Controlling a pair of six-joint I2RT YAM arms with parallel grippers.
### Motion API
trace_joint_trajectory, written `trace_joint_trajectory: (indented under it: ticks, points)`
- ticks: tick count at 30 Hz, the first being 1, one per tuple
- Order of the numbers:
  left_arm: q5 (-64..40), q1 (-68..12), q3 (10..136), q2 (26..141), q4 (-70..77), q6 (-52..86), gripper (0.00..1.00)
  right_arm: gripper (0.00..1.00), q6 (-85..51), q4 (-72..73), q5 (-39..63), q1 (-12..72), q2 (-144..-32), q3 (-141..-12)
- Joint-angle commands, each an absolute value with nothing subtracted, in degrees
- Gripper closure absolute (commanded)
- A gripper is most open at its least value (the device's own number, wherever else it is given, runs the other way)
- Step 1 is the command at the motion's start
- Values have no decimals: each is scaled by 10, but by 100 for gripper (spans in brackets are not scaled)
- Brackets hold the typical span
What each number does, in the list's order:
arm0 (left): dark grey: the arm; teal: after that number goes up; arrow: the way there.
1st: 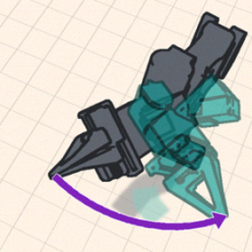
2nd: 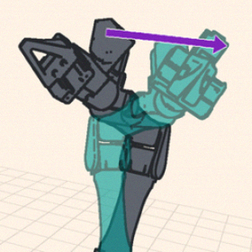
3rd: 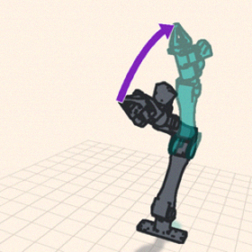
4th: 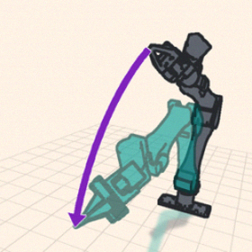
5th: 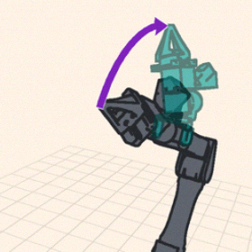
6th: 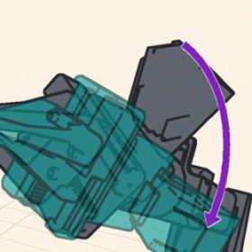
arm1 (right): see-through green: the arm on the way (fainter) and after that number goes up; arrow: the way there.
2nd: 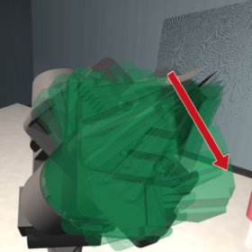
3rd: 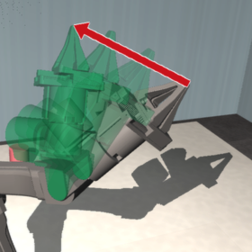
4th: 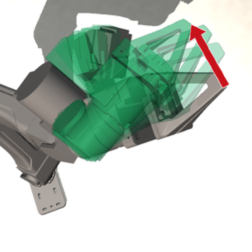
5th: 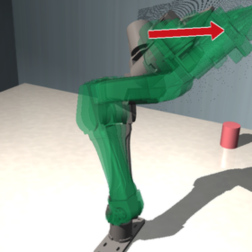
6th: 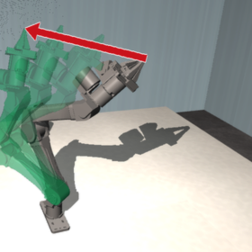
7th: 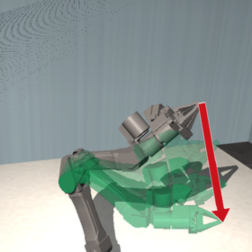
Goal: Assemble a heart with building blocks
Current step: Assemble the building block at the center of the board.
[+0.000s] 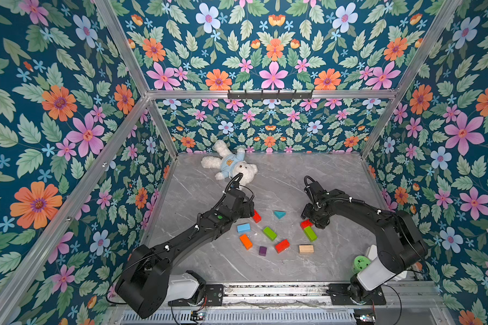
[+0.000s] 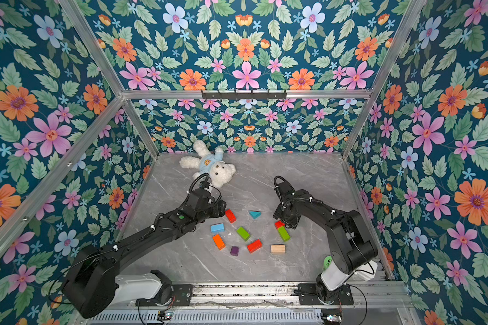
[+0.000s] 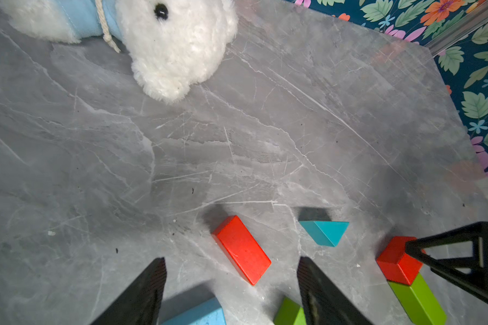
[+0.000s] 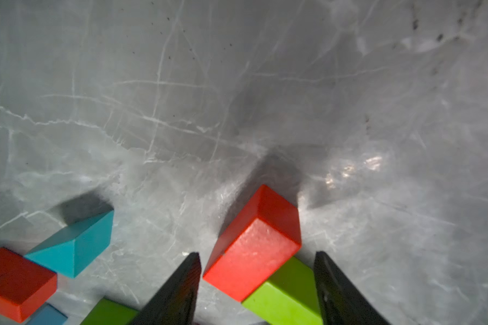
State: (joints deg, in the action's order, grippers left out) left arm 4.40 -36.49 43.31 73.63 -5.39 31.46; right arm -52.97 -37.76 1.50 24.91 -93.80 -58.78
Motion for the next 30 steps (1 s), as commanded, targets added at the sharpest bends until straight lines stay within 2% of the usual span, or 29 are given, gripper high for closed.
trace_joint_trajectory:
  ticks: [1, 3, 6, 11, 13, 19, 26, 28, 30]
  points:
    - [41, -366, 433, 737, -58, 323, 25, 39, -548, -370, 27, 254, -945, -593]
    - [39, -366, 431, 740, -57, 323, 27, 45, -554, -376, 20, 261, -968, -597]
    - [38, -366, 427, 745, -55, 323, 30, 60, -564, -390, 11, 272, -974, -607]
    - [31, -366, 423, 753, -49, 323, 35, 77, -574, -391, 18, 275, -1000, -628]
    - [31, -366, 423, 749, -49, 324, 36, 81, -577, -389, 21, 276, -1008, -643]
    - [38, -366, 414, 740, -50, 323, 37, 82, -585, -397, 31, 276, -1054, -714]
    - [40, -366, 404, 738, -48, 327, 38, 82, -599, -382, 51, 291, -1077, -731]
    - [39, -366, 403, 741, -46, 328, 38, 79, -598, -384, 50, 297, -1076, -734]
    - [36, -366, 405, 747, -45, 328, 38, 70, -597, -399, 37, 301, -1069, -740]
